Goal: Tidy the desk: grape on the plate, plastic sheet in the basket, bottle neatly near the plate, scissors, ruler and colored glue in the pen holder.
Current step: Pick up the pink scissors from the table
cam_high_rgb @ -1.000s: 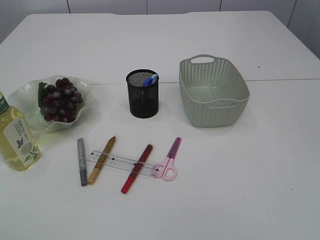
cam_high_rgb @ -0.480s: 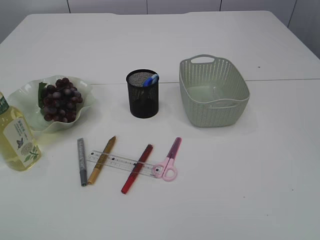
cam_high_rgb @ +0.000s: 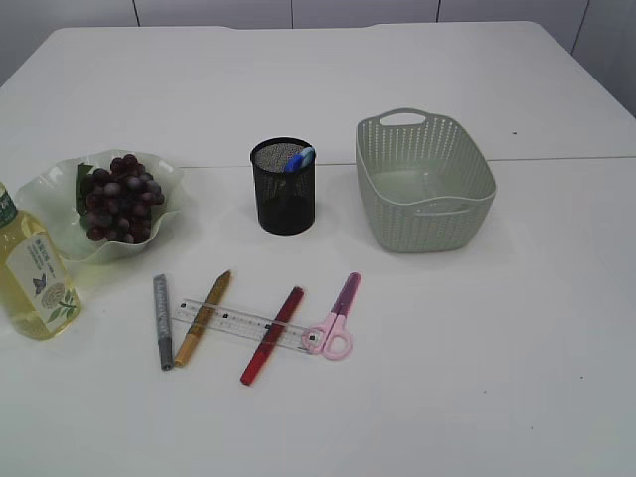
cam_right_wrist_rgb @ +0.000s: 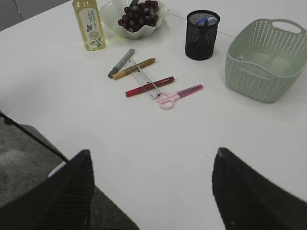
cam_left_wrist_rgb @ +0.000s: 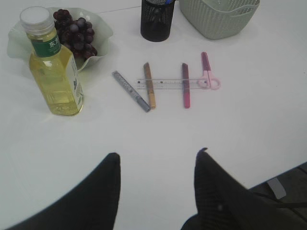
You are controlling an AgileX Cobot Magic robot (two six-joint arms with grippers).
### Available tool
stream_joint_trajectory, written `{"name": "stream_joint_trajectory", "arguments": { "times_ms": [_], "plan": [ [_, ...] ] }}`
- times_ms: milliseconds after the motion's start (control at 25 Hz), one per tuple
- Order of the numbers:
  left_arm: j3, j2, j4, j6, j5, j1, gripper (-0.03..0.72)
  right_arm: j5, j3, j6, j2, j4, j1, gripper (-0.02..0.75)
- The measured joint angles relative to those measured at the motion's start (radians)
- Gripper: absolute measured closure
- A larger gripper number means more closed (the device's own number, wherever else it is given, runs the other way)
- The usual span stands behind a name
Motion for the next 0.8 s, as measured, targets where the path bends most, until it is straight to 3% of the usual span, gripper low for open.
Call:
{"name": "stream_joint_trajectory", "arguments": {
  "times_ms": [800],
  "plan": [
    [0.0, 0.0, -0.002, 0.0, 0.0, 0.0, 0.318, -0.194, 0.0, 0.001, 0.002, -0.011, 0.0, 0.174]
  ]
}}
